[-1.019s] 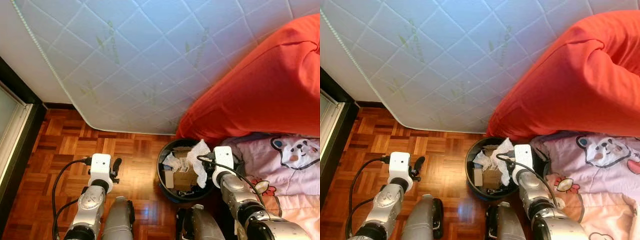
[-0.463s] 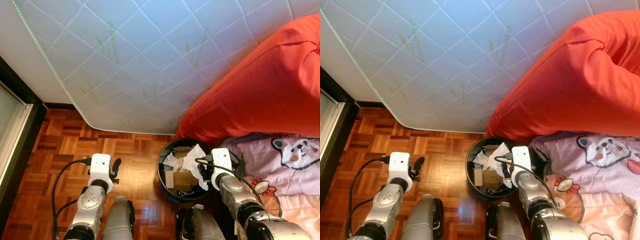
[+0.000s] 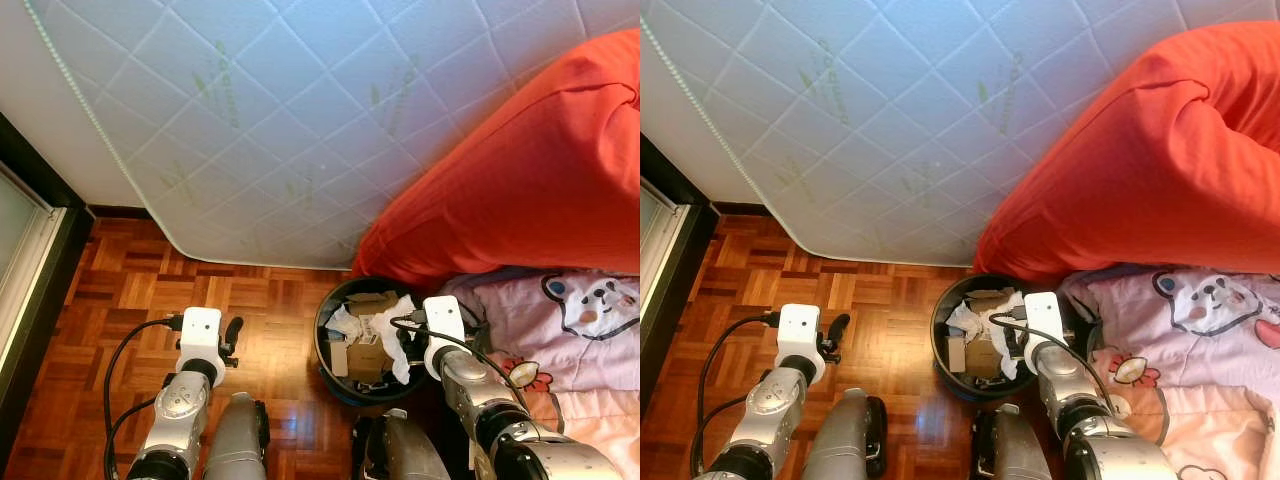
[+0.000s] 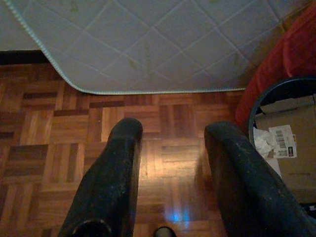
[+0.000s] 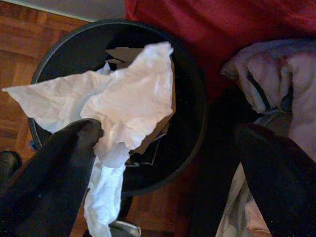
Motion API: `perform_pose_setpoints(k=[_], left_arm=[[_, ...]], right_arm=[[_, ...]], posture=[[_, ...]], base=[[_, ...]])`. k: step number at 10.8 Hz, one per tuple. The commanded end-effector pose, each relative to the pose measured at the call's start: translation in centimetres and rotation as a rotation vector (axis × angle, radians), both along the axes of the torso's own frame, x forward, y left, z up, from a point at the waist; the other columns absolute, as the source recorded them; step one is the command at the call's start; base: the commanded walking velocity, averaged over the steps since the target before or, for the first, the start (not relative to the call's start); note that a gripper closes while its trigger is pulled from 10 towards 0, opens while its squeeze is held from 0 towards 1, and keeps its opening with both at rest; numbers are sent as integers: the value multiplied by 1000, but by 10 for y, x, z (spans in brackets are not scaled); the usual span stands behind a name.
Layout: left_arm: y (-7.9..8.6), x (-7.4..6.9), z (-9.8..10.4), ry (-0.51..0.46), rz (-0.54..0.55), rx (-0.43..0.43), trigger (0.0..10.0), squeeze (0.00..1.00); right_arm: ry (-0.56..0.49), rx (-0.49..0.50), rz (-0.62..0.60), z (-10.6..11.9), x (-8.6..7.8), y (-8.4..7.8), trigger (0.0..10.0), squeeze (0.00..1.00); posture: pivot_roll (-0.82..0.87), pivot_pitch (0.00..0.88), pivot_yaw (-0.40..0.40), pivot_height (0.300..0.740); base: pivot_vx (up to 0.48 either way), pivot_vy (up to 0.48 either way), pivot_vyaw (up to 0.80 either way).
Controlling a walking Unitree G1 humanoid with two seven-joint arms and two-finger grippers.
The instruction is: Clean up the room
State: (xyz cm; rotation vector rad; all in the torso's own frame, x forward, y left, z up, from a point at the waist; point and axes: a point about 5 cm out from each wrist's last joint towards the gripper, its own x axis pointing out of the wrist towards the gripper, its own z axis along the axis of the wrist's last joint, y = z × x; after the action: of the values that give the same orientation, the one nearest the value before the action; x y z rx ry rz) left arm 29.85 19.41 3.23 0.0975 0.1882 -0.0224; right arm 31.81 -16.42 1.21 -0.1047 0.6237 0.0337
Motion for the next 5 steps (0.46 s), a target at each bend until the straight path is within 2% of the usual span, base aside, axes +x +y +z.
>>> perform_pose_setpoints(k=[1, 3, 5], left_arm=[[1, -7, -8, 38, 2, -6, 10000, 0], [0, -7, -8, 37, 2, -7, 10000, 0], [0, -7, -8, 36, 3, -6, 10000, 0]], right_arm=[[67, 15, -25, -12, -11, -4, 10000, 1000], [79, 92, -77, -12, -11, -4, 10000, 1000], [83, 232, -163, -10, -9, -4, 10000, 1000]], posture=[[199, 334, -68, 656], [203, 335, -68, 656], [205, 335, -68, 656]], base=[[0, 0, 0], [0, 0, 0], [0, 0, 0]])
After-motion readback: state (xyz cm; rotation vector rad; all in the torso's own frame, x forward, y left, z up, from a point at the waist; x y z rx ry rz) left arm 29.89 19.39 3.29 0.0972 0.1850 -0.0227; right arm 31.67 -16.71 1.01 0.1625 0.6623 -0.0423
